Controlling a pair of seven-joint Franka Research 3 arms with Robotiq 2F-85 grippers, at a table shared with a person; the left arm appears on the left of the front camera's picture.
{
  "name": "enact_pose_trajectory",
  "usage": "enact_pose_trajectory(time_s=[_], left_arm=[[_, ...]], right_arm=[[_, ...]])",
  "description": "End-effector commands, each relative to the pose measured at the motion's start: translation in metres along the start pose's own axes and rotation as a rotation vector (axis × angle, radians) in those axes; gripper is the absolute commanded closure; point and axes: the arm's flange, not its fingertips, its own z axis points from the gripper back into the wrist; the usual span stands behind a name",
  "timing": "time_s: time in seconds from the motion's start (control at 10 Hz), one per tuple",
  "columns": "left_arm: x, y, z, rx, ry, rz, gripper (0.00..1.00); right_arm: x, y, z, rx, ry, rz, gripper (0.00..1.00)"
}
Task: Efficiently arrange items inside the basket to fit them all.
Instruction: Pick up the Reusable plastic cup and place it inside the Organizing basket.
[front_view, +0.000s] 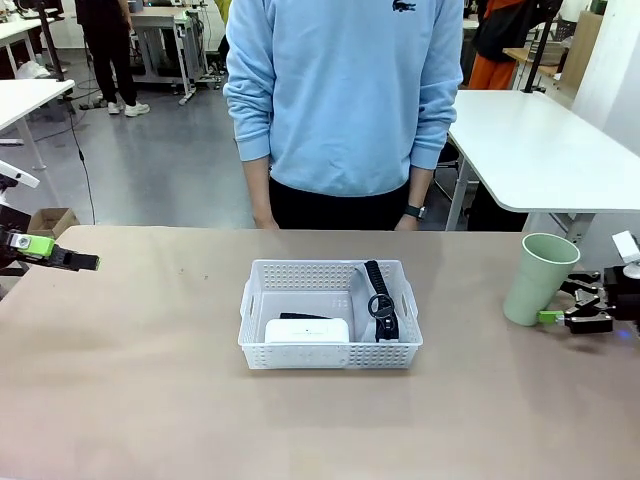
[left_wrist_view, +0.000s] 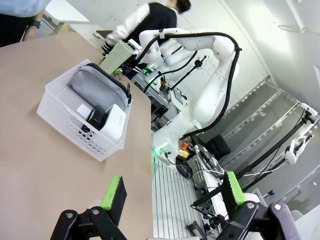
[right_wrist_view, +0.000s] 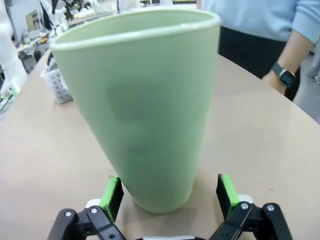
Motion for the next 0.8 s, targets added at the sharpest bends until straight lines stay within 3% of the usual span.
enact_pose_trajectory(time_s=[0.0,0.7], left_arm=[[-0.001,-0.002,-0.001,0.003,0.001,0.001,0.00],[-0.001,-0.002,-0.001,0.003,0.001,0.001,0.00]], right_arm=[[0.006,-0.005,-0.009,0.072,-0.027,-0.026,0.00],[0.032,0.002,-0.010,0.146,-0.149,-0.035,0.00]])
